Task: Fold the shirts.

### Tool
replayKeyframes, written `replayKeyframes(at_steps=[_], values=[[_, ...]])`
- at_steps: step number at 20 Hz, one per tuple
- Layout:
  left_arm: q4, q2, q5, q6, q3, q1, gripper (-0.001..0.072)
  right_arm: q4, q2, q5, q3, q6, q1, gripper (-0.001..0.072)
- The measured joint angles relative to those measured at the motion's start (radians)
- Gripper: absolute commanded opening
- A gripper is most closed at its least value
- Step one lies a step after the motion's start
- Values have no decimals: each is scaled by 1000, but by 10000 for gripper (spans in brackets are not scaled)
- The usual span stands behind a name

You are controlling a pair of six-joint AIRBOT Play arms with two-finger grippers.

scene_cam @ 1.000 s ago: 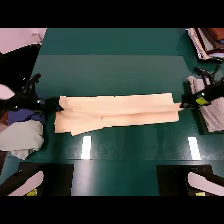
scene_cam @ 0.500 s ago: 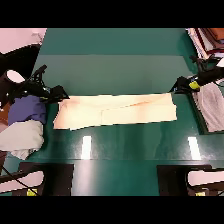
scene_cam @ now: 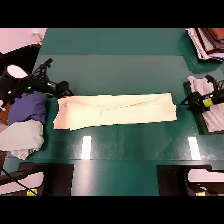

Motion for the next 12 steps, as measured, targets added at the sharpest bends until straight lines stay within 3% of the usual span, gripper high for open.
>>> replayKeyframes(at_steps=[5, 6, 7, 9, 12], values=[[-11, -5, 103, -32, 1, -153, 26, 125, -70, -39, -70, -52, 27, 595], [-12, -10, 121, -38, 1, -176, 26, 153, -84, -47, -74, -60, 41, 546], [-12, -18, 139, -47, 2, -200, 26, 179, -97, -61, -77, -72, 59, 403], [-13, -40, 174, -61, 2, -241, 26, 193, -114, -92, -79, -93, 94, 16], [-14, -94, 204, -73, 17, -299, 26, 220, -100, -97, -40, -113, 138, 15]])
